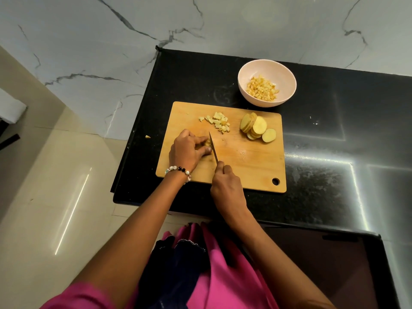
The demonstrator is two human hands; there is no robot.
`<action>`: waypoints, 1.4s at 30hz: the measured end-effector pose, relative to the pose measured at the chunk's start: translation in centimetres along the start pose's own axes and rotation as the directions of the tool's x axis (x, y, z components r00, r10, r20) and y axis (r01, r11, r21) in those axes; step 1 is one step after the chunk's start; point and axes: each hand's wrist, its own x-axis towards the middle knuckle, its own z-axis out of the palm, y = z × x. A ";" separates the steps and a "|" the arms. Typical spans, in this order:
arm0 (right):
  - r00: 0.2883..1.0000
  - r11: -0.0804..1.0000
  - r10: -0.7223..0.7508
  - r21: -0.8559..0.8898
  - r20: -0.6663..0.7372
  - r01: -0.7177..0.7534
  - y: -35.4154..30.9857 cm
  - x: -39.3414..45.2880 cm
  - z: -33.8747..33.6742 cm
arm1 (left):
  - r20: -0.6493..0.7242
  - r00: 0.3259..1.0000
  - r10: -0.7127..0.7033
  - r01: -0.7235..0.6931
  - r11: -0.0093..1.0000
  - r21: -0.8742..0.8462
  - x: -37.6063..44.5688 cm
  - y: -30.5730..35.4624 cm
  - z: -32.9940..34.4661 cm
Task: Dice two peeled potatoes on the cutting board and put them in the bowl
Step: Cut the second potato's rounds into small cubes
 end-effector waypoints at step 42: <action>0.999 0.998 0.039 0.043 0.022 -0.040 -0.2 0.5 -2.0 | -0.108 0.994 0.021 -0.044 0.977 -0.207 -0.4 -2.1 1.2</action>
